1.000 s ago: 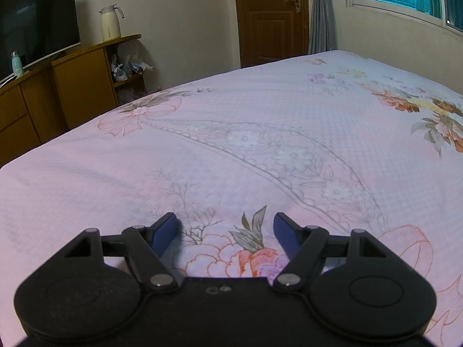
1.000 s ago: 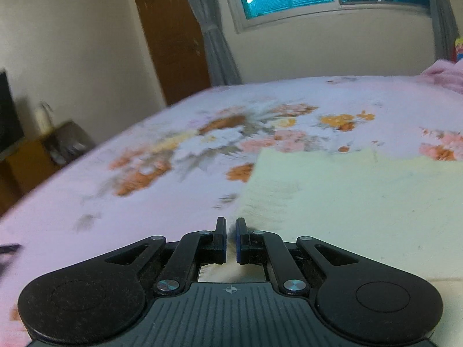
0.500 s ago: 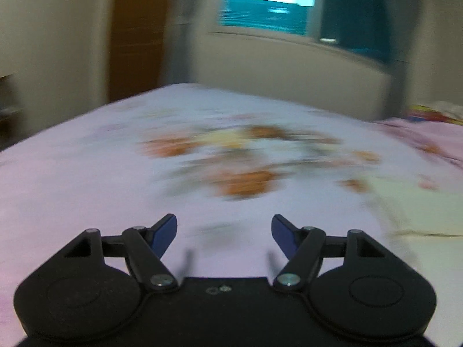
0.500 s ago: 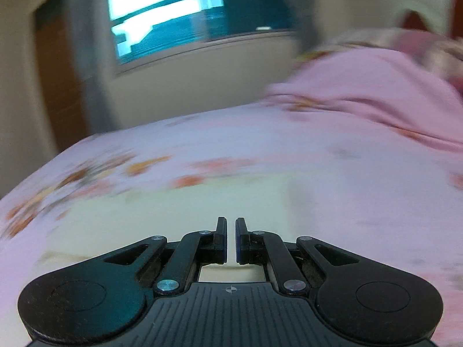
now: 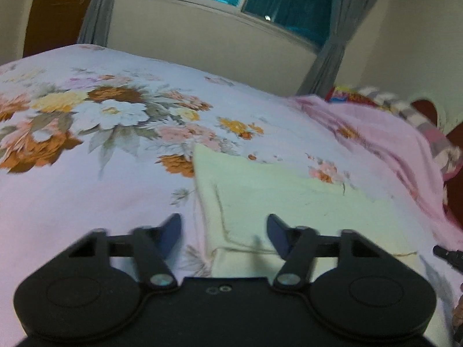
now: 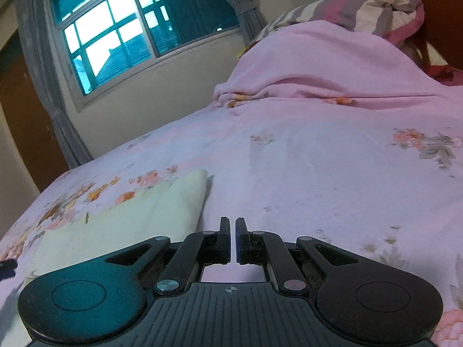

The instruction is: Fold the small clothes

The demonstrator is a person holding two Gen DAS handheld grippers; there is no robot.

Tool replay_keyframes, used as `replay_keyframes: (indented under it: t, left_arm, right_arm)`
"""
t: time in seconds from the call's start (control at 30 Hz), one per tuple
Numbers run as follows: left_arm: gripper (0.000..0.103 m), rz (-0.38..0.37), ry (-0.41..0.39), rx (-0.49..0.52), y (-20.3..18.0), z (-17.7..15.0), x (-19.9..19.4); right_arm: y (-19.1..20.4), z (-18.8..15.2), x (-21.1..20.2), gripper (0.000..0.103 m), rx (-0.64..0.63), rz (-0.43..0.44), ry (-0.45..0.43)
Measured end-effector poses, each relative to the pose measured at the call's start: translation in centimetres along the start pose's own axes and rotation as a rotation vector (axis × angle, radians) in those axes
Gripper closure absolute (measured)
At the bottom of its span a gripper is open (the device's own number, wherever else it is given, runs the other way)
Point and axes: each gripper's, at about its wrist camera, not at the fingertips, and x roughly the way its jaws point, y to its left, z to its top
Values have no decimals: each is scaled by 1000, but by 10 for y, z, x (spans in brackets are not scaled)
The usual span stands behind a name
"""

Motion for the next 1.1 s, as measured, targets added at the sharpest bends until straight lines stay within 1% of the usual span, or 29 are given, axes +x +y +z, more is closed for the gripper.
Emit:
replay_keyframes:
  t: [0.03,0.1,0.17,0.2,0.23,0.27,0.3,0.33,0.37,0.43,0.47,0.5,0.57,0.6,0.63,0.67,0.7,0.73,0.77,0.8,0.83,0.9,0.93,0.97,1.0,1.03,1.07,1.1]
  left_arm:
    - [103,13,41,16,-4,3,12]
    - [102,41,98,31,-6,3,29]
    - [103,65,94,49,-4,-2,34]
    - [103,67,85,51,-3,-5,33]
    - [103,70,78,52,-2,-7,32]
    - [103,73,74,57,0,-10,30]
    - [103,80,70,58,1,-10,27]
    - [103,93,66,58,3,-8,25]
    - [103,108,39,74,3,-4,19]
    - [103,125,-18,124,-3,7,11]
    - [103,124,-39,150,-9,15,12]
    - [103,110,-40,162,-15,21,16]
    - [86,77,-19,187,-28,31,33]
    - [82,74,6,214,-34,31,47]
    - [82,92,42,241,-38,28,62]
    - [82,116,83,271,-37,23,78]
    - [82,132,77,287,-36,21,83]
    - [82,147,67,279,-35,24,82]
    - [82,139,53,263,-34,28,78]
    - [82,126,21,243,-32,33,73]
    - [83,121,2,234,-31,35,70]
    - [81,147,25,251,-31,38,80]
    - [80,176,34,257,-30,39,86]
    - [80,212,23,255,-25,39,89]
    - [78,226,10,251,-22,39,88]
    - [64,249,1,250,-19,40,87]
    - [55,278,-2,255,-14,39,88]
    - [54,296,19,276,-9,37,94]
  right_arm:
    - [3,-1,2,99,-11,15,-7]
    - [14,0,7,99,-46,37,-24]
    - [22,0,16,99,-69,53,-20]
    - [24,-1,24,99,-84,59,3]
    - [25,-4,36,99,-97,64,57]
    - [26,-9,52,100,-105,87,167]
    - [26,-13,61,100,-127,72,214]
    - [27,-10,59,100,-145,51,199]
    - [27,-5,55,99,-143,39,173]
    - [27,6,47,99,-122,71,101]
    - [30,10,48,99,-134,70,74]
    - [36,15,53,99,-155,81,61]
    - [47,17,71,99,-207,97,76]
    - [52,15,83,100,-252,65,103]
    - [52,11,102,100,-293,-14,164]
    - [48,10,110,99,-284,-31,178]
    - [45,15,111,99,-255,-25,169]
    - [43,22,108,99,-231,-18,147]
    - [42,28,105,99,-216,1,109]
    - [40,35,104,99,-207,14,79]
    - [39,41,107,99,-201,16,66]
    - [40,51,124,99,-183,11,77]
    - [39,53,134,99,-170,-2,100]
    - [35,57,145,99,-149,-15,138]
    - [30,59,154,99,-120,-26,171]
    - [24,58,158,99,-87,-9,189]
    - [20,57,161,99,-74,-1,195]
    - [17,56,162,99,-78,5,198]
